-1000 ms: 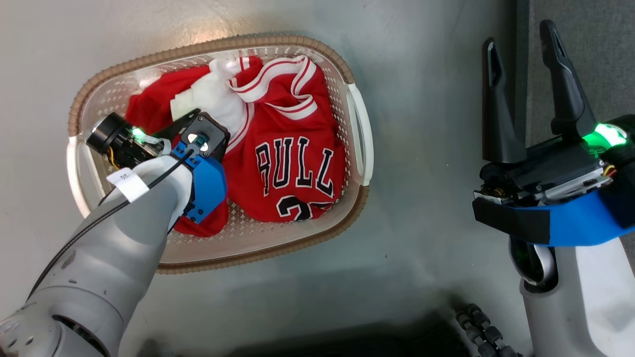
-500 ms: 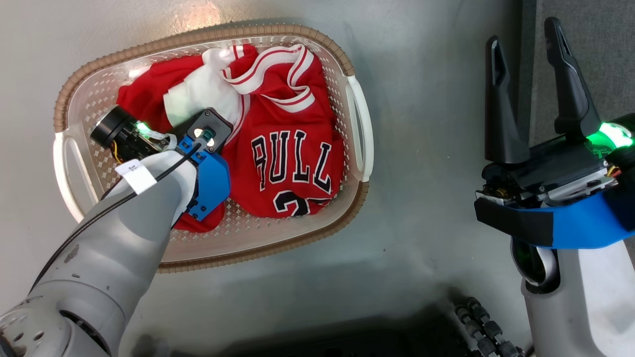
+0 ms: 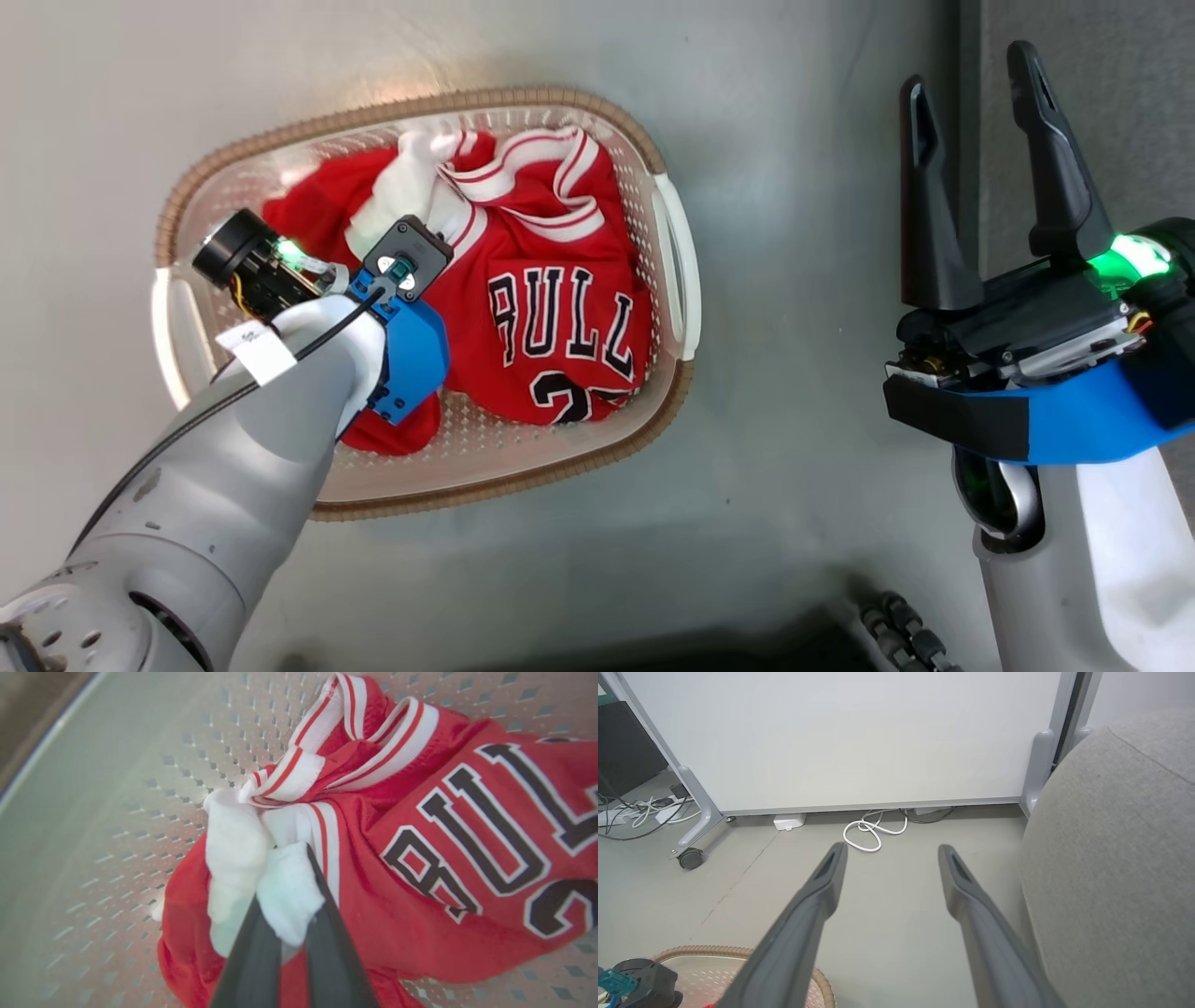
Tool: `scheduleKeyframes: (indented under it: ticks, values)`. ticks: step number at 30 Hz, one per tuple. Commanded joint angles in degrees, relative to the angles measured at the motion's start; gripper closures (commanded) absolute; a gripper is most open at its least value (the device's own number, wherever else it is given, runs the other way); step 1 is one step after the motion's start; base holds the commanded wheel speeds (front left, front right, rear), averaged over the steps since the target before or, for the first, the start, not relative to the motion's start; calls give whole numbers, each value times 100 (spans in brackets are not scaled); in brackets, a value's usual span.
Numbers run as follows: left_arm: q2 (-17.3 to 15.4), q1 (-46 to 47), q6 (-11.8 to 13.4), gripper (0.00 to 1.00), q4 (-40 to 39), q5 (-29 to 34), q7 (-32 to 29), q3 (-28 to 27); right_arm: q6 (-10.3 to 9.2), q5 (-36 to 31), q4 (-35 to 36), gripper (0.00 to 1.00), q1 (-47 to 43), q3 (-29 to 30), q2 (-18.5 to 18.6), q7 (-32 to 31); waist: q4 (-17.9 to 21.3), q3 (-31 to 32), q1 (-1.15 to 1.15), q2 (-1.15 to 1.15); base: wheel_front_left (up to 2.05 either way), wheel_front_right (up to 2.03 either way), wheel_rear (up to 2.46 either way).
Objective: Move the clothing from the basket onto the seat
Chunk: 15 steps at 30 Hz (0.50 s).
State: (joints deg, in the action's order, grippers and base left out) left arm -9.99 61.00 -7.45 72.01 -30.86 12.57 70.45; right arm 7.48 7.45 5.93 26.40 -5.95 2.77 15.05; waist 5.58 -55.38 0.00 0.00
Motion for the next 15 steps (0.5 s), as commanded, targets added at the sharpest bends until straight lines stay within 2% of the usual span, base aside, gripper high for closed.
scheduleKeyframes:
  ticks: [1,10,15]
  values:
    - [23,-75,-4,100,-40,-108,88,2,3,53,-51,0,47,-12,20,20,-40,219,0,0,0,0,0]
    - [58,-345,-4,100,-252,-287,257,77,3,178,-306,0,-57,-71,20,20,-101,1021,0,0,0,0,0]
    - [2,-523,-1,100,-703,-361,267,-145,3,205,-453,0,-238,-59,20,20,-169,1547,0,0,0,0,0]
